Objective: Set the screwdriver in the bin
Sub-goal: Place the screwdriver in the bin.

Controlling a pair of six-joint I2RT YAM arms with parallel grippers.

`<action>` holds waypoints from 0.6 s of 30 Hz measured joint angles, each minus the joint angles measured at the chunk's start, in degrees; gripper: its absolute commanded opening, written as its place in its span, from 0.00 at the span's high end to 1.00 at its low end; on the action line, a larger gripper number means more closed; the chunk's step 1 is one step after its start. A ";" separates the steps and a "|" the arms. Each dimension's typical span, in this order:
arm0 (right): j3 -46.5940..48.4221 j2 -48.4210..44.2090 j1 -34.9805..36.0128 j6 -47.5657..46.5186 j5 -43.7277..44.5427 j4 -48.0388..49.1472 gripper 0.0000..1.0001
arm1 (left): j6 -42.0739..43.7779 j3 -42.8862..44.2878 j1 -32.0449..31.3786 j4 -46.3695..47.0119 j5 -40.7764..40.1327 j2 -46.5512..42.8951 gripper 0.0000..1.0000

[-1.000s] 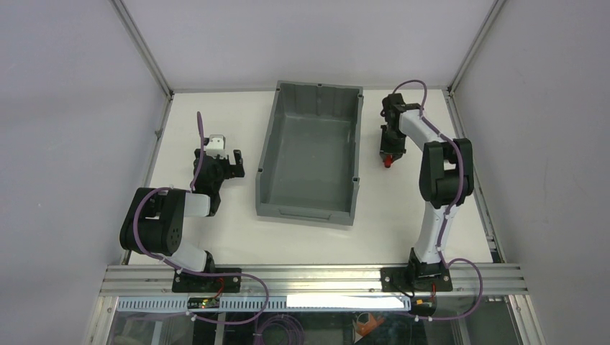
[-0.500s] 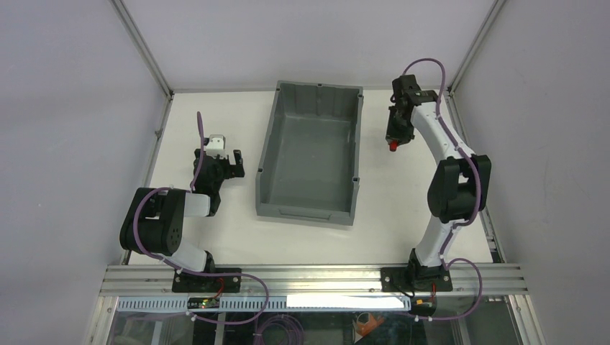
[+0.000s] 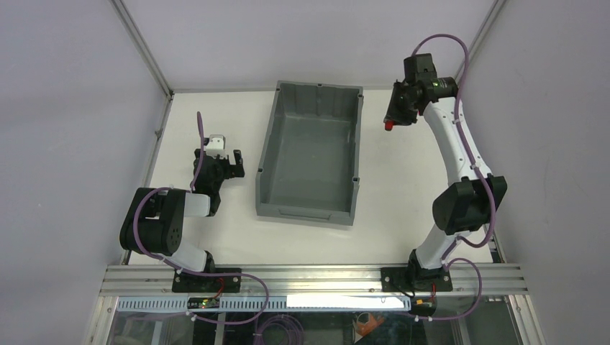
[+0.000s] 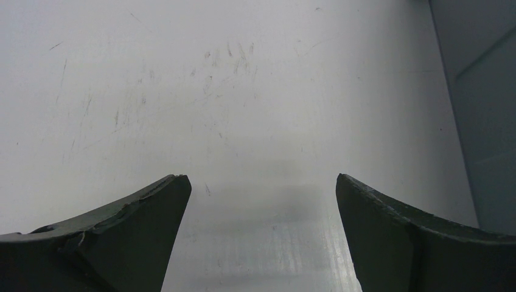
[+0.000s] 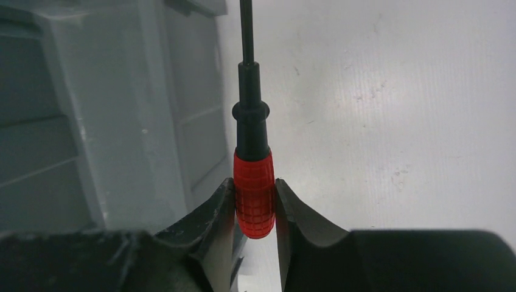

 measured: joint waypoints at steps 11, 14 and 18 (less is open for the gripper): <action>4.98 -2.56 6.49 5.07 -6.47 0.20 1.00 | 0.00 0.00 0.00 0.00 0.00 0.00 0.01; 5.27 -2.56 8.39 6.38 -7.52 0.46 1.00 | 0.00 -0.02 0.00 0.00 0.00 0.00 0.01; 6.49 -2.54 10.99 7.91 -7.80 0.63 1.00 | 0.00 0.00 0.00 0.00 0.00 0.00 0.01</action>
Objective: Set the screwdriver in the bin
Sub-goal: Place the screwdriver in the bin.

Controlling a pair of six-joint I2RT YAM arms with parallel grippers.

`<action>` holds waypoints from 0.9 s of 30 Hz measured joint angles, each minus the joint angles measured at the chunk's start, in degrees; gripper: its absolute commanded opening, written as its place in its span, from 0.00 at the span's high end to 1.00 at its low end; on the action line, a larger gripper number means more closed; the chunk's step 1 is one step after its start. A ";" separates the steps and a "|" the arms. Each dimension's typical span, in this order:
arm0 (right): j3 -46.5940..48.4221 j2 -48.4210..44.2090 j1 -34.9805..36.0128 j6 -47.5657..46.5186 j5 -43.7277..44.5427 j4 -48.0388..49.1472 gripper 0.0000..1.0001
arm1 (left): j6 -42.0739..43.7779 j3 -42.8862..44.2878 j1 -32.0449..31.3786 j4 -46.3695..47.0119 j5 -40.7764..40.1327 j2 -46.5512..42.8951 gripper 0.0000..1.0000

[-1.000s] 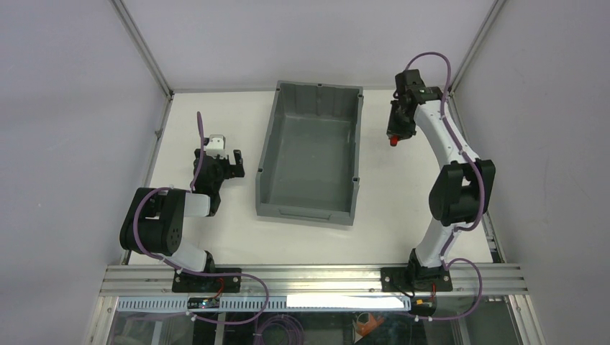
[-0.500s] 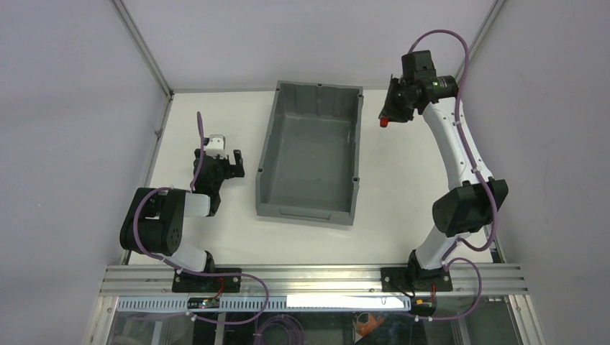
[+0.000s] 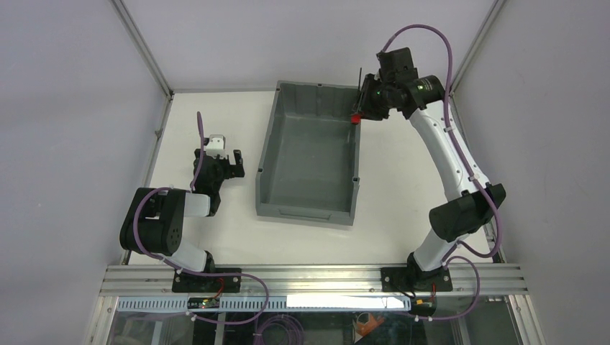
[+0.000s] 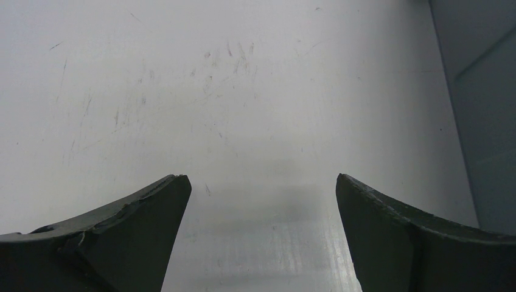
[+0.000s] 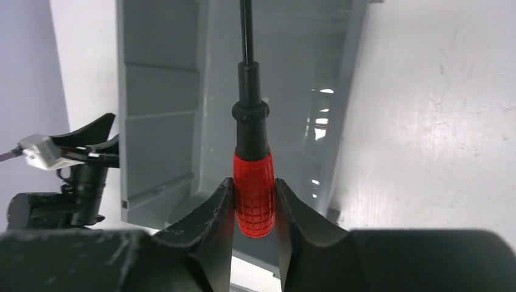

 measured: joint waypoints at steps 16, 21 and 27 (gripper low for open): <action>1.49 8.37 11.87 7.39 3.41 2.60 1.00 | 0.00 0.00 0.00 0.00 0.00 0.00 0.01; 1.49 12.61 14.86 9.88 7.04 2.71 1.00 | 0.00 0.00 0.00 0.00 0.00 0.00 0.01; 1.49 18.10 17.14 12.81 10.84 3.10 1.00 | 0.00 0.00 0.00 0.00 0.00 0.00 0.01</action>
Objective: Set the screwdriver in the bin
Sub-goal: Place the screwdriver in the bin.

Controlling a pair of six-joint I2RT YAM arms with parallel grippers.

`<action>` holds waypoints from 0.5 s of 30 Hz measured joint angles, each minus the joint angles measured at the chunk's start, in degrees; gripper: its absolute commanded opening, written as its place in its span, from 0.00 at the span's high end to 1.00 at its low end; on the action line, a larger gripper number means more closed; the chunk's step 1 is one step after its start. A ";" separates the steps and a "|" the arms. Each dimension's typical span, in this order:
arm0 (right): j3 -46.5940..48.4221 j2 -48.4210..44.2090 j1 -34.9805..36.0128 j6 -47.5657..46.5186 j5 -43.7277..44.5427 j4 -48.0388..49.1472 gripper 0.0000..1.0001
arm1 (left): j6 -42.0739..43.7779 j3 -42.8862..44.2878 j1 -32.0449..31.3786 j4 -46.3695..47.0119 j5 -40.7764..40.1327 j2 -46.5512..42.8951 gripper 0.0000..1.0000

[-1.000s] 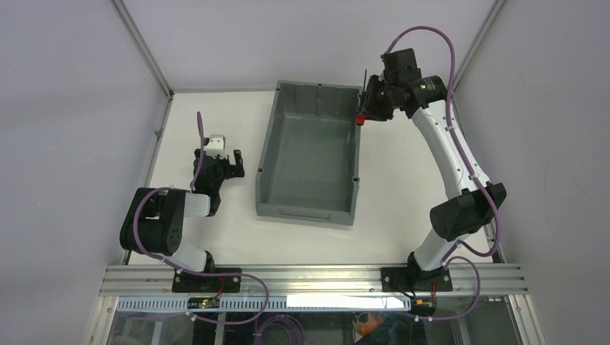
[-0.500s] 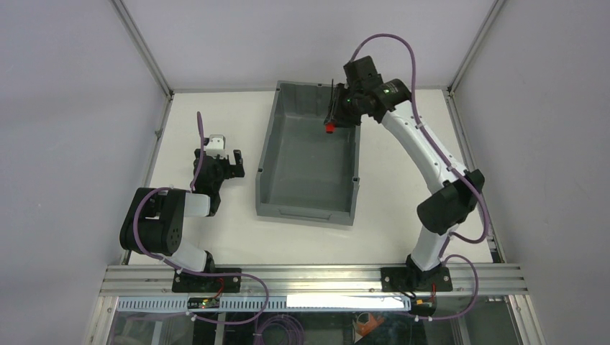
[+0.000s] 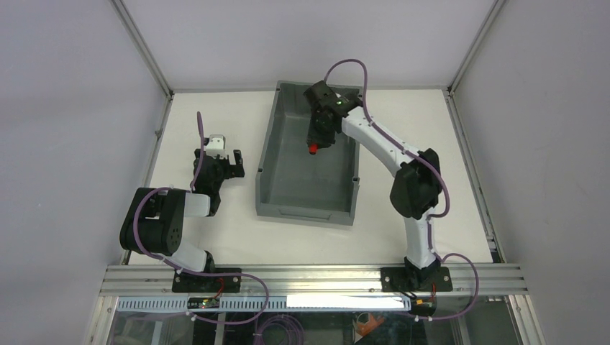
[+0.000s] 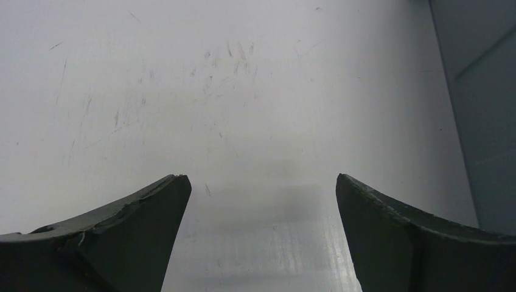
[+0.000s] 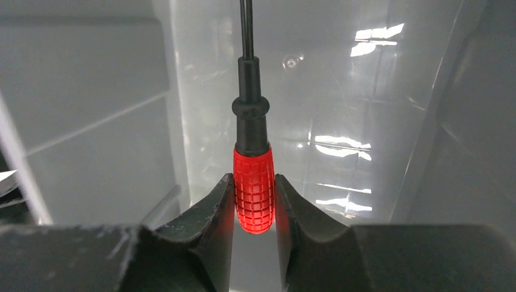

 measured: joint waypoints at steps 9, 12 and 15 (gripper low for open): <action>0.00 8.72 1.07 2.27 1.97 0.66 1.00 | 0.00 0.00 0.00 0.00 0.00 0.00 0.01; 0.09 10.91 1.07 2.56 2.38 1.03 1.00 | 0.00 0.00 0.00 0.00 0.00 0.00 0.01; 0.13 12.85 1.07 2.75 2.86 1.25 1.00 | 0.00 0.00 0.00 0.00 0.00 0.00 0.01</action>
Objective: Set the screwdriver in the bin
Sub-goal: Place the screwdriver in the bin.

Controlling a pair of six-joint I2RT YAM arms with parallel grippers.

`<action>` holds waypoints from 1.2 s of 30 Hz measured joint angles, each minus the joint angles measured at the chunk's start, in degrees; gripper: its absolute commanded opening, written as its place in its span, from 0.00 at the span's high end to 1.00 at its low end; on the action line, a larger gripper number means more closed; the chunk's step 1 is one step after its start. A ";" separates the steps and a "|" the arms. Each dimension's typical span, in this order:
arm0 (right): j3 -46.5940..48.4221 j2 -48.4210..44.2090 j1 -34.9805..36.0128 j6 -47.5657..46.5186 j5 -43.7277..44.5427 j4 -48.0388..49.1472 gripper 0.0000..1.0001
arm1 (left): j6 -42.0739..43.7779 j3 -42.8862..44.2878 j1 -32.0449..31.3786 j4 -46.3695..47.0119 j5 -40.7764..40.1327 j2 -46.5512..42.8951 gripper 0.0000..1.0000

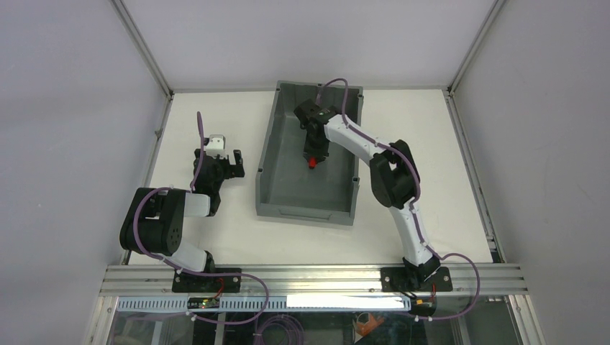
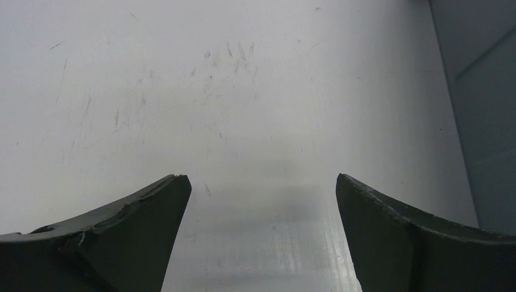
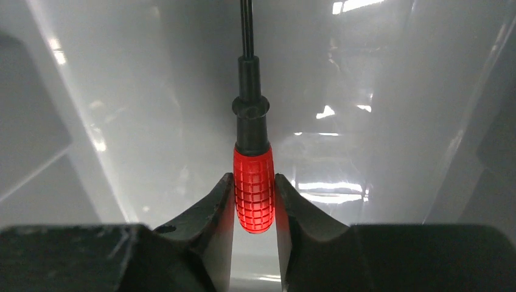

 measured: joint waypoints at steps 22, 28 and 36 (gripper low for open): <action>3.58 6.67 -0.04 -0.17 0.31 -1.18 0.50 | 0.00 0.00 0.00 0.00 0.00 0.00 0.01; 5.88 6.67 -0.04 -0.48 0.33 -2.27 0.46 | 0.00 0.00 0.00 0.00 0.00 0.00 0.01; 9.57 5.88 -0.04 -1.73 0.68 -4.63 0.37 | 0.00 0.00 0.00 0.00 0.00 0.00 0.01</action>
